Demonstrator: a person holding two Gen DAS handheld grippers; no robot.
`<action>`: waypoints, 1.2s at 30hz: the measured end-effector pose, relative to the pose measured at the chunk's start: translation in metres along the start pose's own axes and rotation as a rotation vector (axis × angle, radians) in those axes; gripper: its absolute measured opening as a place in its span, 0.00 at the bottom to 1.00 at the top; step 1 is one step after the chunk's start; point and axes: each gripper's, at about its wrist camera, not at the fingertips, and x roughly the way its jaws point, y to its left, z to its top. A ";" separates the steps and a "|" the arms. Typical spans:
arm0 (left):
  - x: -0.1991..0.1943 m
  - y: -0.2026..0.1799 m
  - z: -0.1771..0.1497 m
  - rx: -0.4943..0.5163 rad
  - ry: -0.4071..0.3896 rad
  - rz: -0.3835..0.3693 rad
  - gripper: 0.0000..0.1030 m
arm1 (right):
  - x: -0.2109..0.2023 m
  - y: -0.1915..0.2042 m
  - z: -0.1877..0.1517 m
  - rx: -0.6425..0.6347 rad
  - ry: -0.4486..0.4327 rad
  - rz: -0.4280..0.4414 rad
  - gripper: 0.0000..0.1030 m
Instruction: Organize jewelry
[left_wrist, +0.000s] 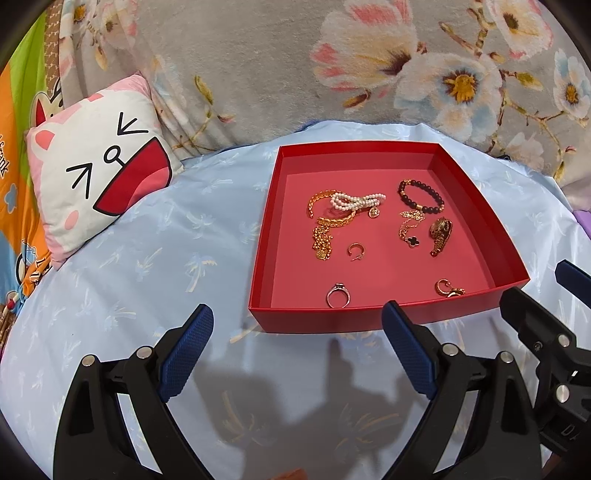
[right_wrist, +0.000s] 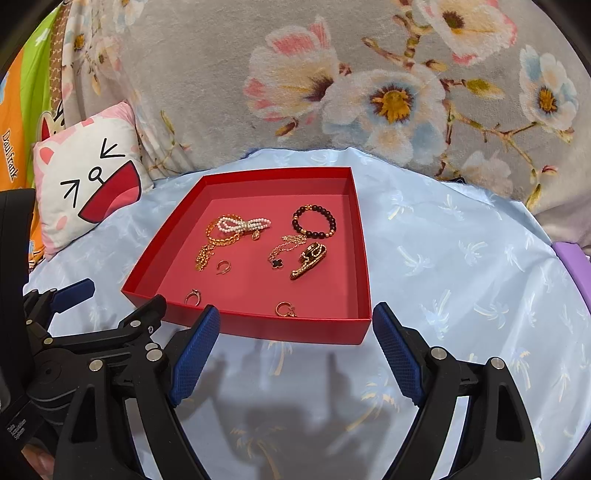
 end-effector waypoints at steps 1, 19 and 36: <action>0.000 0.000 0.000 0.001 0.002 0.001 0.87 | 0.000 0.000 0.000 0.000 0.001 -0.001 0.80; 0.000 0.003 0.001 0.003 0.003 0.008 0.88 | 0.001 0.002 -0.002 0.000 0.002 -0.002 0.80; -0.001 0.006 0.001 0.002 -0.001 0.011 0.88 | 0.001 0.002 -0.002 0.000 0.000 -0.002 0.80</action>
